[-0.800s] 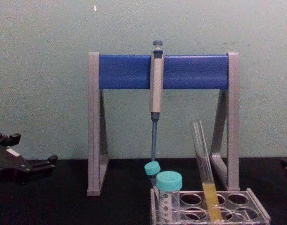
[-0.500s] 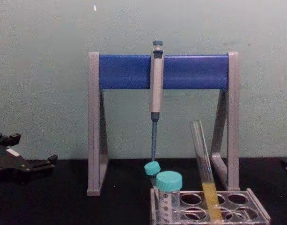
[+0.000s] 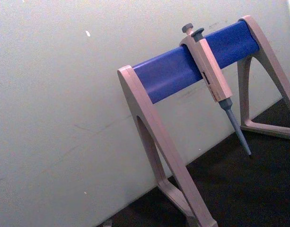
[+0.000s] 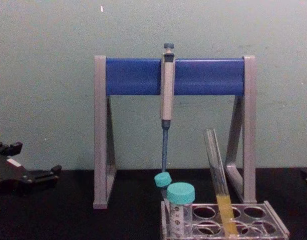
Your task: Pick up the test tube from the test tube rack, shake it, then place it back into the test tube rack.
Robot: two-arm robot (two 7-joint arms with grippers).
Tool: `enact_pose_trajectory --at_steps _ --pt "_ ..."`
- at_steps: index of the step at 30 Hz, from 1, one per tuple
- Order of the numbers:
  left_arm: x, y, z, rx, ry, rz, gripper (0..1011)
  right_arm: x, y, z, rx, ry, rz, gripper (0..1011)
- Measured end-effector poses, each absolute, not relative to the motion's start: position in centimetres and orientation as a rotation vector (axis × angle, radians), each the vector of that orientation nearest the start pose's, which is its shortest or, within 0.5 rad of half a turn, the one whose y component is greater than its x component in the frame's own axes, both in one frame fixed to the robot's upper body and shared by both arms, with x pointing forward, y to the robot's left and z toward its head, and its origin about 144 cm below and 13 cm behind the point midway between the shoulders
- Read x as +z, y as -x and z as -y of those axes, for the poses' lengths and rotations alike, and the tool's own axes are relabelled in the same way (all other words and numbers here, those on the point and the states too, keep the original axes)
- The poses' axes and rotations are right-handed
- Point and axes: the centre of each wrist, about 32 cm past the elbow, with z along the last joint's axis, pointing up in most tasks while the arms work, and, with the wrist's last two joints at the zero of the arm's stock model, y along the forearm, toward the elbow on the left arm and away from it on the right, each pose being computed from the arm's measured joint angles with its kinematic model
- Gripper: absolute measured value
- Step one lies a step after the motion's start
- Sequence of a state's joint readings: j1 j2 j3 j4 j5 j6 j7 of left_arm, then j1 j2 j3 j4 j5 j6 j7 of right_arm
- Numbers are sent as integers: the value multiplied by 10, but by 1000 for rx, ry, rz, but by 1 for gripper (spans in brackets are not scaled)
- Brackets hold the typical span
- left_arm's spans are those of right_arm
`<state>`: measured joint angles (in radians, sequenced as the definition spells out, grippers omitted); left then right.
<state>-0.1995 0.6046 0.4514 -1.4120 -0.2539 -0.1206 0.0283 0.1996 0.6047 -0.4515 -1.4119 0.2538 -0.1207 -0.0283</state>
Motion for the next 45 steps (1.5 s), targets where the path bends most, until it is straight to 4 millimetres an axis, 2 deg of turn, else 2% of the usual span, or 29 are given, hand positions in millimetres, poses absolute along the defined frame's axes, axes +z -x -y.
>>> enact_pose_trajectory --at_steps 15,26,35,45 --pt "1140 -489 -310 1248 -304 285 1001 1140 -487 309 -1242 304 296 1000" --pt "1140 -489 -310 1248 -304 285 1001 1149 -482 306 -1198 251 338 1000" --pt "1140 -489 -310 1248 -304 285 1001 1165 -478 305 -1060 159 351 1000" --pt "1140 -489 -310 1248 -304 285 1001 1176 -476 291 -890 108 351 1000"
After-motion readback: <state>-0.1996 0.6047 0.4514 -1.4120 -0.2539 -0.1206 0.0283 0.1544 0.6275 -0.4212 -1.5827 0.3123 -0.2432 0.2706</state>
